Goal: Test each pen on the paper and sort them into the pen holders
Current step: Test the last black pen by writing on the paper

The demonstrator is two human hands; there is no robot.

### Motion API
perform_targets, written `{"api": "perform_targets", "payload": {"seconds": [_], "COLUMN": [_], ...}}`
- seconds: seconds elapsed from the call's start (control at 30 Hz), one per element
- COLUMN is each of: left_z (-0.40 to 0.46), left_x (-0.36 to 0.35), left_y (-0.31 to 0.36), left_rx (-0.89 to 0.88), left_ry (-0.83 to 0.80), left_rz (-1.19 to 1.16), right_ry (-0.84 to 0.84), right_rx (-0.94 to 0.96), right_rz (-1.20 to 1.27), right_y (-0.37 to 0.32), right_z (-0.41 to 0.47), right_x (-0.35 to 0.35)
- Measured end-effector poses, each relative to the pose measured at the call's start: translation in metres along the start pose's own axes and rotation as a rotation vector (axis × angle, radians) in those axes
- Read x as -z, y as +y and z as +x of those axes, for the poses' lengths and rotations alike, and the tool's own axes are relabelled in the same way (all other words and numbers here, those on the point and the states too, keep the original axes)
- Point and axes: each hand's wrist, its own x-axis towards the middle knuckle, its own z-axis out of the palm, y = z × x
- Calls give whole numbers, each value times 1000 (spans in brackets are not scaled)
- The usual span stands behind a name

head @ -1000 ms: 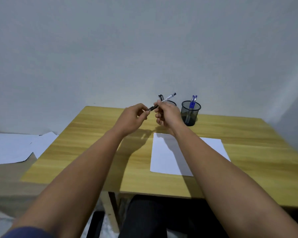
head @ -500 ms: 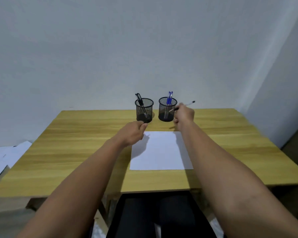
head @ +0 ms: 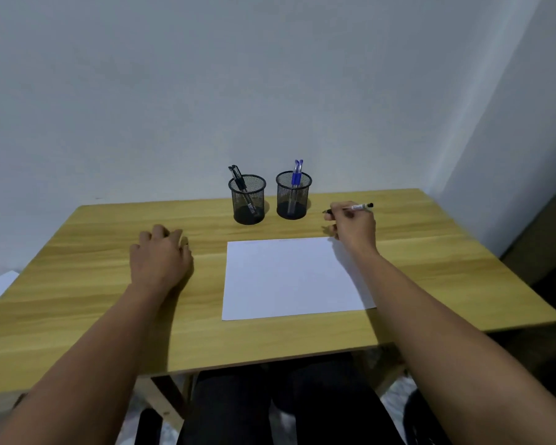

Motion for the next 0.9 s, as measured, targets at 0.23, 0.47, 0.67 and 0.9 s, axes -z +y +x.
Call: {"api": "perform_targets", "payload": {"seconds": [0.23,0.47,0.67,0.9], "left_z": [-2,-4,-5,-4], "left_x": [-10,-31,-39,-42], "left_y": [55,58,57,55], "left_rx": [-416,-341,-327,-316], "left_ry": [-24,-176,-141,-125], "left_rz": [-321,-178,-243,-251], "right_ry": [1,-57,-105,-182], "right_rx": [-84,-123,-27,14], "right_rz": [196,177,133,25], "right_y": [17,32,29,40], "right_z": [-2,5,13,12], "right_x": [6,4,-8,-11]}}
